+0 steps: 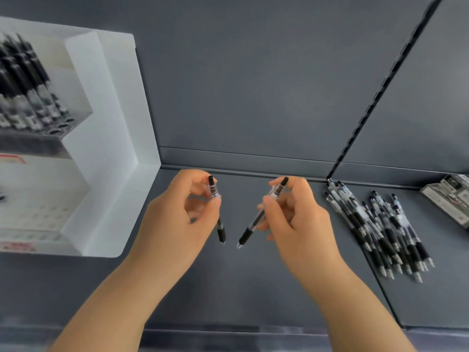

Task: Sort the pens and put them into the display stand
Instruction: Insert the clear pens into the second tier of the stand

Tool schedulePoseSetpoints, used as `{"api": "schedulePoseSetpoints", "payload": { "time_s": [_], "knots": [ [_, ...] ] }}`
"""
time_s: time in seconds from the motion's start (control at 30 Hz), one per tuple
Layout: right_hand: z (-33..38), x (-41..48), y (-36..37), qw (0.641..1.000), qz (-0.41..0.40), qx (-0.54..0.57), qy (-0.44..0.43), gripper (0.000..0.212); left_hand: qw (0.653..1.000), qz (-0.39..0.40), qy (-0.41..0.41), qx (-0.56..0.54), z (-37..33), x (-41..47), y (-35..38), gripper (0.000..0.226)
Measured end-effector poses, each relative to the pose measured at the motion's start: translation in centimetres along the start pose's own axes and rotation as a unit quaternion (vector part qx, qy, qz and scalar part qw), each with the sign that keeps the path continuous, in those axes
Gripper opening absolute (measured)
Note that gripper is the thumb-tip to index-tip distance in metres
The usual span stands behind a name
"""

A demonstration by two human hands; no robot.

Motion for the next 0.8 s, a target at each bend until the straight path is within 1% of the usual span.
{"api": "schedulePoseSetpoints", "payload": {
  "time_s": [0.17, 0.27, 0.37, 0.47, 0.63, 0.8],
  "knots": [
    [0.5, -0.1, 1.6, 0.998, 0.053, 0.034, -0.01, 0.011, 0.998, -0.045, -0.015, 0.03, 0.0, -1.3, -1.3, 0.01],
    [1.2, -0.1, 2.1, 0.998, 0.049, 0.041, -0.023, 0.015, 0.997, -0.058, -0.023, 0.053, -0.1, -2.1, -2.4, 0.012],
    [2.3, -0.4, 2.8, 0.997, 0.036, 0.045, -0.052, 0.019, 0.994, -0.087, -0.024, 0.061, 0.2, -2.8, -4.0, 0.013],
    [3.7, -0.7, 4.1, 0.996, 0.034, 0.058, -0.062, 0.02, 0.994, -0.093, -0.02, 0.057, 0.8, -3.6, -5.8, 0.014],
    [7.7, 0.3, 7.3, 0.993, 0.012, 0.066, -0.093, 0.018, 0.992, -0.119, 0.018, 0.04, 1.7, -3.0, -11.2, 0.015],
    [13.2, 1.6, 12.1, 0.989, -0.024, 0.05, -0.135, 0.02, 0.989, -0.117, 0.081, 0.038, 2.6, -1.3, -18.6, 0.017]
  ]
}}
Point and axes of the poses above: each hand's wrist, its own x-axis towards the middle knuckle, its own y-axis out of the palm, z = x × y, the point moved 7 cm from there along x, towards the middle knuckle, and after that the axes turned 14 degrees about -y, right-handed, at the moved point
